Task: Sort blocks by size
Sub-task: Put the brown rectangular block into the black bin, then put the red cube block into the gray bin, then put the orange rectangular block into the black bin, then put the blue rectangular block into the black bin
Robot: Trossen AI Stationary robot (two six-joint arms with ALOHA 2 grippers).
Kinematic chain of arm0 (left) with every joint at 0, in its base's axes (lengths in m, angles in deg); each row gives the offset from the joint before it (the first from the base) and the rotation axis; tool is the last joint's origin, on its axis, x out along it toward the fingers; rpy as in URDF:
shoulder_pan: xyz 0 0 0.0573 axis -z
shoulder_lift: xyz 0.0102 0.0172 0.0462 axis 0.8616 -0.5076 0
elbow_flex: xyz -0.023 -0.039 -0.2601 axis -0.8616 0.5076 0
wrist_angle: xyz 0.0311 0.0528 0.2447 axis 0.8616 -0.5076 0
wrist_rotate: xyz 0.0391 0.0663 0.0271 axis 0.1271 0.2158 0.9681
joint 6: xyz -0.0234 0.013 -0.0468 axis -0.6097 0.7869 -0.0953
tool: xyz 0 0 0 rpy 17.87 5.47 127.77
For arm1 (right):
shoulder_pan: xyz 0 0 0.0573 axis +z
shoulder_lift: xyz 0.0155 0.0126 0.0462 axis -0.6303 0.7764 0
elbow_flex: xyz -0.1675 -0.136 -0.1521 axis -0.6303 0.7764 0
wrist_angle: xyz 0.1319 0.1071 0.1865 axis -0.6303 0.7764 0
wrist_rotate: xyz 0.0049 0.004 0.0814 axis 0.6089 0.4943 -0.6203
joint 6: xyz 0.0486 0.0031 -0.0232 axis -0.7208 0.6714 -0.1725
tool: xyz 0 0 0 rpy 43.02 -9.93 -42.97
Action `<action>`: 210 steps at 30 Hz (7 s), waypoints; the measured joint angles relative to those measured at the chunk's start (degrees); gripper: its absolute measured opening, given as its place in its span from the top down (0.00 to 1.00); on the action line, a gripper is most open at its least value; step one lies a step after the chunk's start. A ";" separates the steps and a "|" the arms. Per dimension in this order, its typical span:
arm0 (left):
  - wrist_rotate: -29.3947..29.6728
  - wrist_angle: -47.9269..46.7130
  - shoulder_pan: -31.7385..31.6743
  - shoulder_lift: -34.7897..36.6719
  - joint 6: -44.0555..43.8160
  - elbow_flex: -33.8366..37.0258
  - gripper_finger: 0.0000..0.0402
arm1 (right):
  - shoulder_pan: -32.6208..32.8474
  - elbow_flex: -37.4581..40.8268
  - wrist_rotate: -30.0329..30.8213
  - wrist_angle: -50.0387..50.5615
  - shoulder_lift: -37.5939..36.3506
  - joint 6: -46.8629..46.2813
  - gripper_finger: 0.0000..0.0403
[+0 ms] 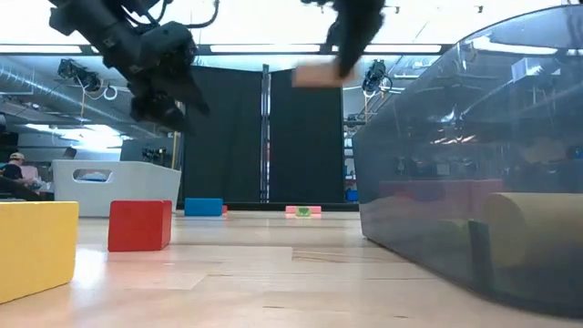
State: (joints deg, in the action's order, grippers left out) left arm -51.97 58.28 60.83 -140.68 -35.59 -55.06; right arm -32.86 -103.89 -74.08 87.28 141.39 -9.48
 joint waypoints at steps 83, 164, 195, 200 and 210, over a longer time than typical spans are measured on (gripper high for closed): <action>15.66 -48.32 -9.68 11.73 -15.38 -1.35 0.65 | 18.64 28.55 17.21 -21.40 -17.94 -25.71 0.32; 2.53 1.79 14.80 -0.10 0.72 -1.27 0.29 | 38.65 45.83 17.79 -26.20 -24.86 -51.45 0.72; 3.81 -21.22 -16.77 -31.43 33.58 -21.19 0.29 | 27.44 44.71 12.05 -47.75 -23.85 -30.09 0.19; 2.17 -20.56 -20.24 -35.17 37.20 -21.33 0.29 | 28.19 44.66 13.20 -47.43 -24.15 -29.49 0.23; -1.70 -19.14 -24.27 -42.01 39.63 -21.64 0.36 | 28.21 44.66 13.67 -47.34 -24.17 -28.88 0.26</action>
State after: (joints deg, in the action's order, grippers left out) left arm -53.67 39.14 36.56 -182.68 4.04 -76.70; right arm -4.66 -59.23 -60.41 39.94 117.21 -38.36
